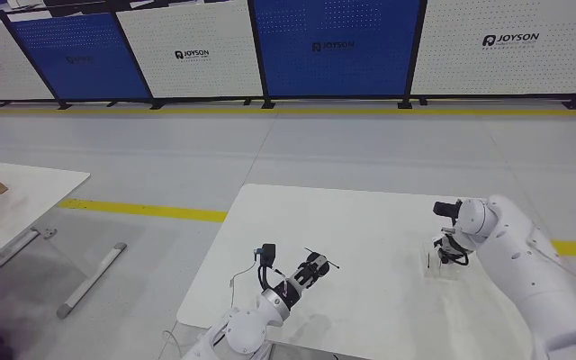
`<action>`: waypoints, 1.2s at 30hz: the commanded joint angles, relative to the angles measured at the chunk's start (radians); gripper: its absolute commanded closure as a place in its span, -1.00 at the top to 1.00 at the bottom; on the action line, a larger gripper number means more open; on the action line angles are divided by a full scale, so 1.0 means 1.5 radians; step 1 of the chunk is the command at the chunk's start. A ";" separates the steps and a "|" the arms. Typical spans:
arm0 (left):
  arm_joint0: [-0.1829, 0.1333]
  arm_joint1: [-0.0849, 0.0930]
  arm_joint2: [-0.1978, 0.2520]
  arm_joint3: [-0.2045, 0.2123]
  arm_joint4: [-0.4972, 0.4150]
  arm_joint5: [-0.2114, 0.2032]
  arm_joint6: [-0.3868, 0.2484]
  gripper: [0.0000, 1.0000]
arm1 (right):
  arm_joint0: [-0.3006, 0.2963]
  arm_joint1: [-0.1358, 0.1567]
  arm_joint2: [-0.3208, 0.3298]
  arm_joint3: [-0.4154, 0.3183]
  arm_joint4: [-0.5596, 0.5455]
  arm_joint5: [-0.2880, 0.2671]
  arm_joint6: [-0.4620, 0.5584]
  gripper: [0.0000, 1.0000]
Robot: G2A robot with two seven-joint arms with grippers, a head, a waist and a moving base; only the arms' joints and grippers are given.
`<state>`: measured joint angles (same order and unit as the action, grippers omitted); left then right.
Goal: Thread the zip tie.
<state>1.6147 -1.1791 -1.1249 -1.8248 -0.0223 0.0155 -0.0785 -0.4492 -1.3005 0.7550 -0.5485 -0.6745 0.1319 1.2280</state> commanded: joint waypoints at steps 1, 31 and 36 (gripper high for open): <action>0.000 0.000 0.000 0.000 0.000 0.000 0.000 -1.00 | -0.011 0.010 0.010 -0.029 -0.006 0.002 0.008 -1.00; 0.000 0.000 0.000 0.000 0.000 0.000 0.000 -1.00 | -0.221 0.110 0.227 -0.367 0.005 0.041 -0.089 -1.00; 0.000 0.000 0.000 0.000 0.000 0.000 0.000 -1.00 | -0.221 0.110 0.227 -0.367 0.005 0.041 -0.089 -1.00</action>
<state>1.6147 -1.1791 -1.1249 -1.8248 -0.0223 0.0155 -0.0785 -0.7810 -1.1360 1.0949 -1.0984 -0.6673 0.1927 1.0951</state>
